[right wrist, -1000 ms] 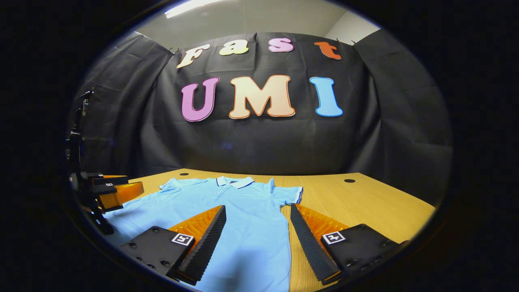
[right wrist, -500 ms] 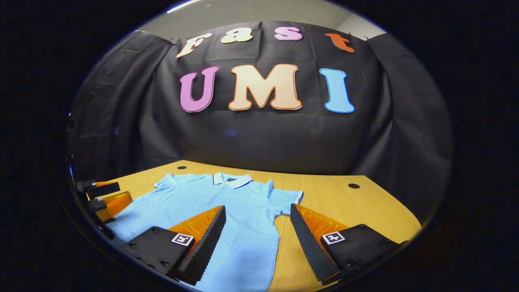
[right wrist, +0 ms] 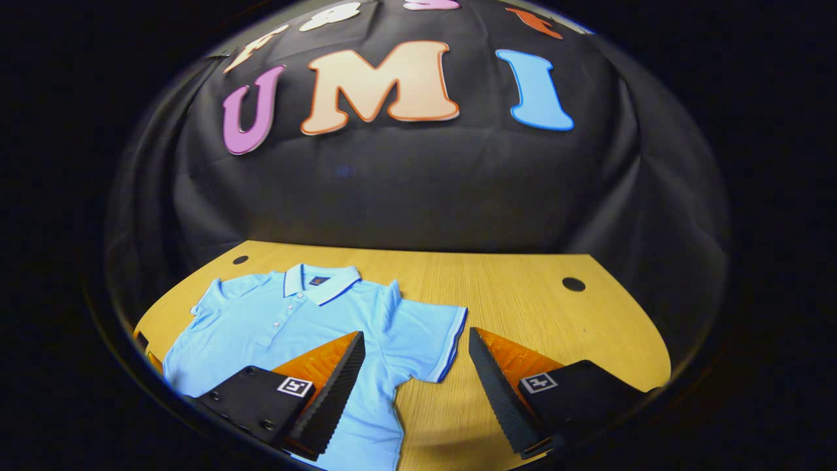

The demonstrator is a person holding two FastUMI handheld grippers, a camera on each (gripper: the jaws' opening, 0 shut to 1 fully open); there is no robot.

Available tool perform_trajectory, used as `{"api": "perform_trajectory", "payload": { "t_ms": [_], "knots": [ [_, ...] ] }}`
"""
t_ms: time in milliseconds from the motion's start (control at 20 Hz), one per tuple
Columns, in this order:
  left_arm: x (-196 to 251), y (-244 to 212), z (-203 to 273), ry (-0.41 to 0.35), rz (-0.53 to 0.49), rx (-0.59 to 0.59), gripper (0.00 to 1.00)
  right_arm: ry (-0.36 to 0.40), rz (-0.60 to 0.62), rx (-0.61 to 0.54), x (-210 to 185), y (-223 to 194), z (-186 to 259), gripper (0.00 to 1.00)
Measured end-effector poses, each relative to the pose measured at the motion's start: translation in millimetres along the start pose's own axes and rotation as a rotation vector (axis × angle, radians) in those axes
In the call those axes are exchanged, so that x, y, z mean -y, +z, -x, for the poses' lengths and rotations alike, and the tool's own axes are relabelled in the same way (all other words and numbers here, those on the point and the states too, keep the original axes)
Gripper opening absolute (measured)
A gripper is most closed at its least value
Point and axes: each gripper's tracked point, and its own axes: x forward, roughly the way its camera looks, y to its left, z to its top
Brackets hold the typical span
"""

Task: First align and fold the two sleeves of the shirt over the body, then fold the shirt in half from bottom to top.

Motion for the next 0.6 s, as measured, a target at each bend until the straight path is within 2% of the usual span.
{"api": "perform_trajectory", "payload": {
  "t_ms": [250, 600],
  "knots": [
    [-0.1, 0.0, -0.6, 0.001, -0.002, -0.001, 0.95, -0.041, -0.005, -0.100, 13.2, -25.6, -48.0, 0.99],
    [0.7, -0.2, -1.7, 0.002, -0.003, -0.001, 0.95, -0.060, -0.074, -0.155, 21.5, -41.4, -76.1, 0.97]
  ]
}}
